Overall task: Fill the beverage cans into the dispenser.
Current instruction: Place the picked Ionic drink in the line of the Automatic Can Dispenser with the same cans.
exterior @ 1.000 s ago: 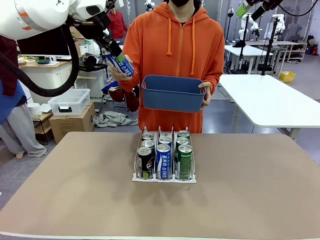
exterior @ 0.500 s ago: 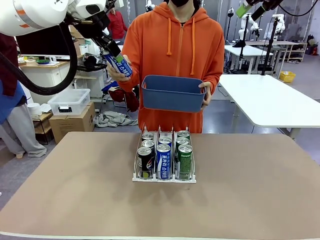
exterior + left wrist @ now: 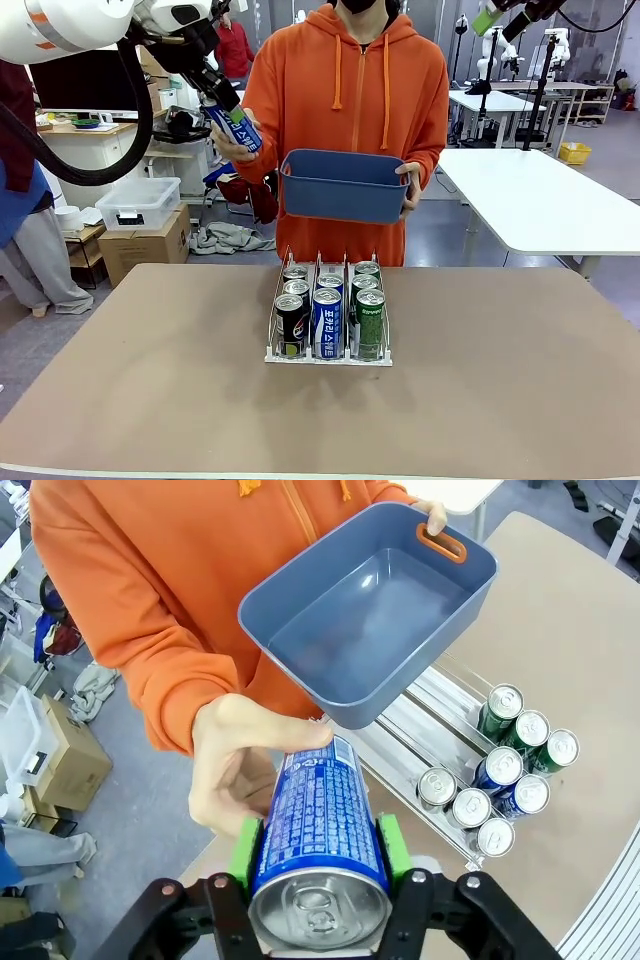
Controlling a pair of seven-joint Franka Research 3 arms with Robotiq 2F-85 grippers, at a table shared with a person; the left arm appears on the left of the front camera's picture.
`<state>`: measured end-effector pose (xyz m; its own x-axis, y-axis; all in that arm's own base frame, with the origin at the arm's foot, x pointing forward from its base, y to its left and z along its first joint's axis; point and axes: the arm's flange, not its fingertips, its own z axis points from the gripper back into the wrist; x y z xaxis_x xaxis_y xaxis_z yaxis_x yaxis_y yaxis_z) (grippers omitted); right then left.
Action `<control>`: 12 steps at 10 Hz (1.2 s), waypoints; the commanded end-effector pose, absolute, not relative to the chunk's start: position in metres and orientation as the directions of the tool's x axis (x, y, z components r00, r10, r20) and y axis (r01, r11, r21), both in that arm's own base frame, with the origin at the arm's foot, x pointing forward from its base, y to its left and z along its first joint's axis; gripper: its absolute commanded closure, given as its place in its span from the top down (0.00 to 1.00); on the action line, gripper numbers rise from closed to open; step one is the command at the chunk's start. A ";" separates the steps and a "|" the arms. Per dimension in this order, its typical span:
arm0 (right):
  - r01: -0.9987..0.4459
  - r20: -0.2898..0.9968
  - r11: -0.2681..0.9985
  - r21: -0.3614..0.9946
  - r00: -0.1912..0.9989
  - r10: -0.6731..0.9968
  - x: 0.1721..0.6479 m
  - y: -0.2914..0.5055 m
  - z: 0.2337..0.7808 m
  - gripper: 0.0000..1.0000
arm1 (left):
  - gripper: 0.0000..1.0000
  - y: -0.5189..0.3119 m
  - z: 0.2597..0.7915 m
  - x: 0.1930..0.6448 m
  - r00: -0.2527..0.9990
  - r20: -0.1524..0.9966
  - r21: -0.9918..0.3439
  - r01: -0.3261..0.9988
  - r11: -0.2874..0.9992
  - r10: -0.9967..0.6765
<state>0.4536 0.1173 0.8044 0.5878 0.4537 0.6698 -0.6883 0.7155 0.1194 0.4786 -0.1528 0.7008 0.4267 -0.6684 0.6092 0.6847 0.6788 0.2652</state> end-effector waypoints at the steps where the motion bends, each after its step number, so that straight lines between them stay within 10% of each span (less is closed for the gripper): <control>1: -0.690 0.668 0.714 0.120 0.588 0.456 0.453 0.116 0.804 1.00 | 0.17 -0.153 0.700 0.479 0.422 0.610 0.270 0.685 0.676 -0.671; 12: -0.690 0.668 0.714 0.120 0.588 0.456 0.453 0.116 0.804 1.00 | 0.17 -0.153 0.700 0.479 0.422 0.610 0.270 0.685 0.676 -0.671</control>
<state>0.4536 0.1172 0.8044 0.5878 0.4537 0.6698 -0.6883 0.7155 0.1194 0.4800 -0.1546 0.6983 0.4283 -0.6711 0.6052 0.6877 0.6765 0.2635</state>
